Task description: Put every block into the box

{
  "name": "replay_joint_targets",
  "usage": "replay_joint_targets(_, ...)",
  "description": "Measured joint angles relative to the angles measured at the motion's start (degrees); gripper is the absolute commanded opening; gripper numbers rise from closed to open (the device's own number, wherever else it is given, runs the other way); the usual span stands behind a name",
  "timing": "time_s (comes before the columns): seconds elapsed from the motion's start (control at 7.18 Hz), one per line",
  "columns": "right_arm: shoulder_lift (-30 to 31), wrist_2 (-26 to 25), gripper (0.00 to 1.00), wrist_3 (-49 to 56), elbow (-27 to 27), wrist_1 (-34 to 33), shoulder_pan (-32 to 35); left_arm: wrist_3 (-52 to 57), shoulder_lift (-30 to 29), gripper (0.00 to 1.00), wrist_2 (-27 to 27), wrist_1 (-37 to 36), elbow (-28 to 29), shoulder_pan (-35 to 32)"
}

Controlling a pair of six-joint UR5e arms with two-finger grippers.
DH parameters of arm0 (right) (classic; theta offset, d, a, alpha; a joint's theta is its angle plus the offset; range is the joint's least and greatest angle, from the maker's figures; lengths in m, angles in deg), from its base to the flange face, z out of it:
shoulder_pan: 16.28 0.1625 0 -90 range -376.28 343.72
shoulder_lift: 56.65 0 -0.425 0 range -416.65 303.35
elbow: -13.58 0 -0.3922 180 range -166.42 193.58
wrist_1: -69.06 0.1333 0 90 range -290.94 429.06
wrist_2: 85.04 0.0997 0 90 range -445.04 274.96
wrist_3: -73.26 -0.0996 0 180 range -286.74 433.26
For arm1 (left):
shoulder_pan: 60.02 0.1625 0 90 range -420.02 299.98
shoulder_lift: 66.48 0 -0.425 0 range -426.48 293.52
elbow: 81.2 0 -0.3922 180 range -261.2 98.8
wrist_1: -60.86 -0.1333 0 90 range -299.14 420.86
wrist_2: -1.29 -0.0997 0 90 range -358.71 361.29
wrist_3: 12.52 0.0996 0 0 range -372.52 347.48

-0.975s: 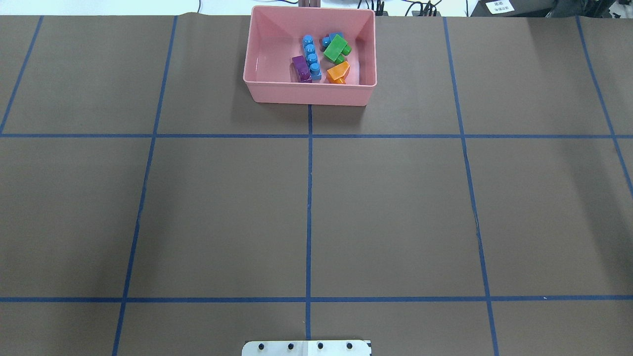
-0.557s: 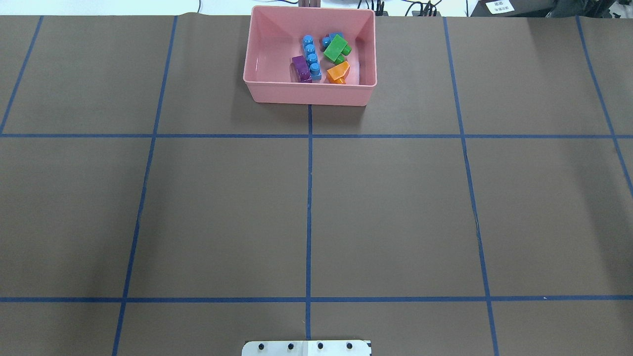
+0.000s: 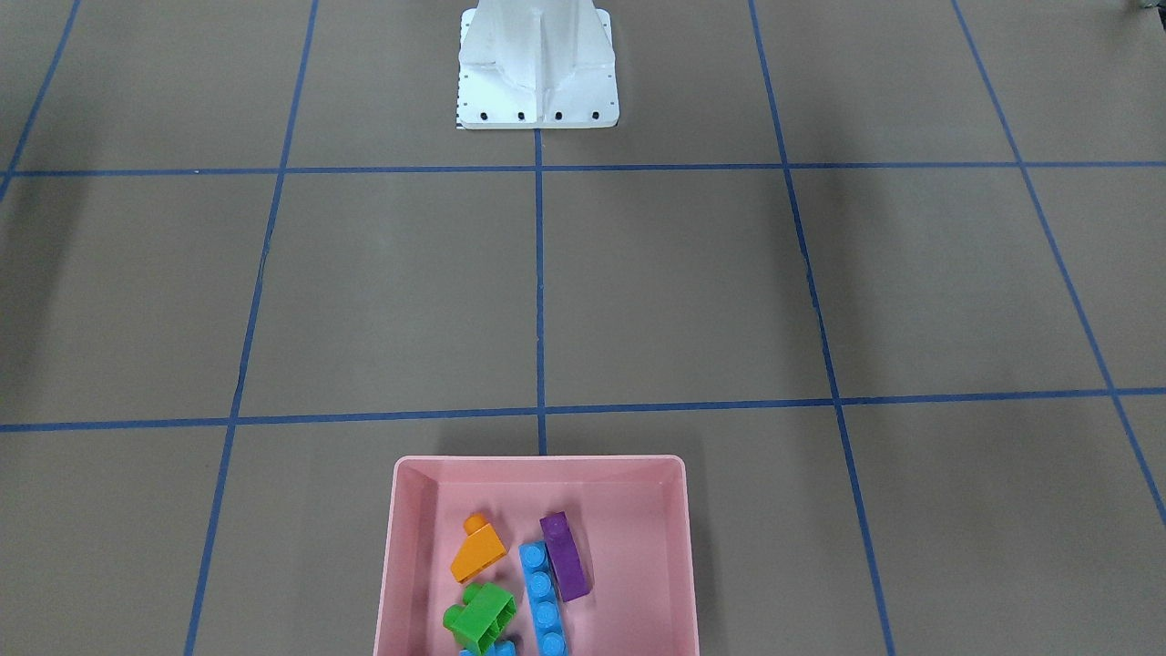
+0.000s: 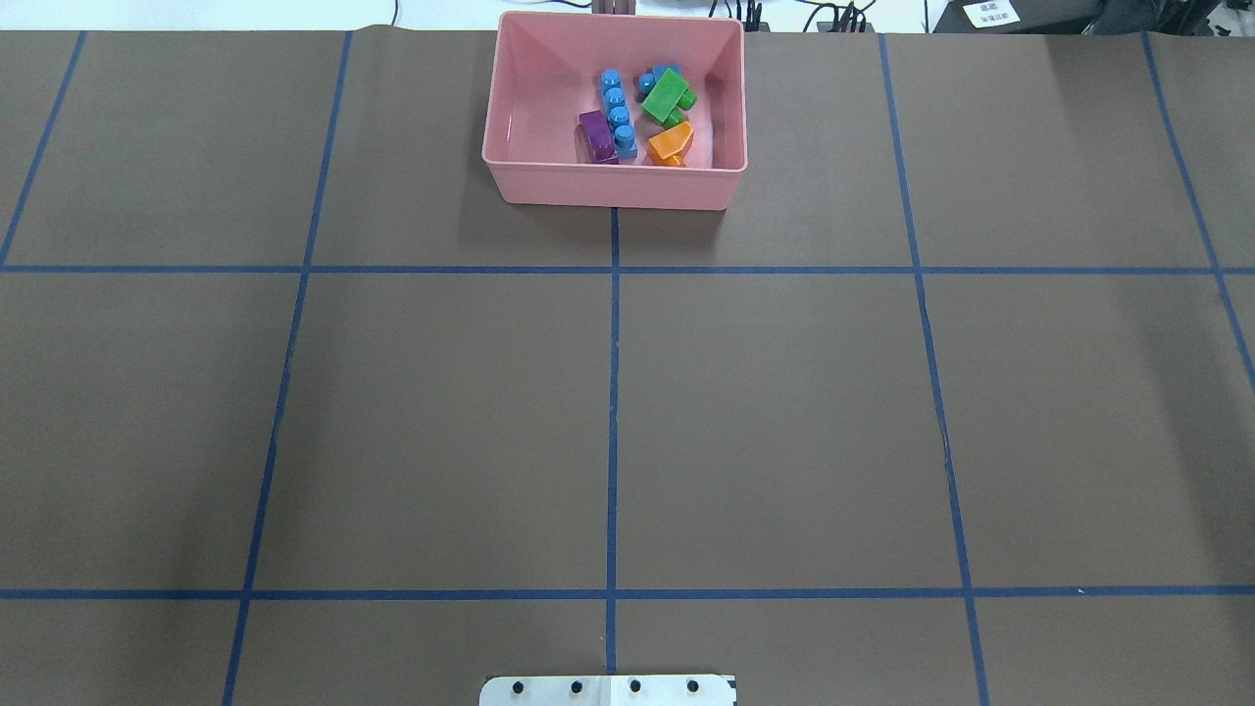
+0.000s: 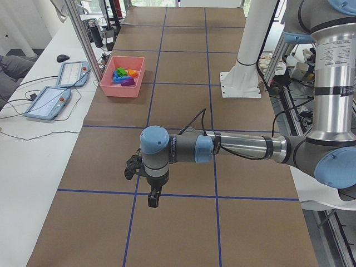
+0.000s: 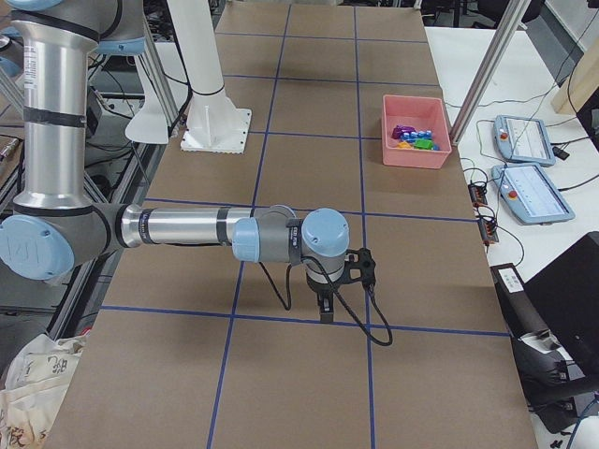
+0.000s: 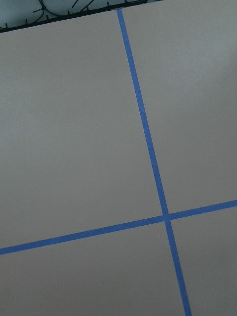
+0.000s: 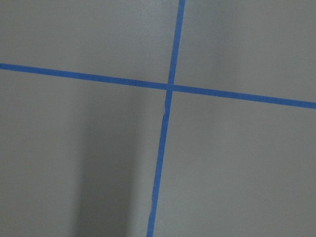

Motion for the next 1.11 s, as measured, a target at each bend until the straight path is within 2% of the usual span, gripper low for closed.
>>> replay_joint_targets(0.56, 0.0, -1.7, 1.00, -4.0, 0.4, 3.0, 0.0, -6.7, 0.4, 1.00, 3.5, 3.8, 0.2, 0.1)
replay_joint_targets(1.11, -0.1, 4.0, 1.00, -5.6, 0.0, 2.7, 0.0, -8.2, 0.2, 1.00, 3.6, 4.7, 0.2, 0.4)
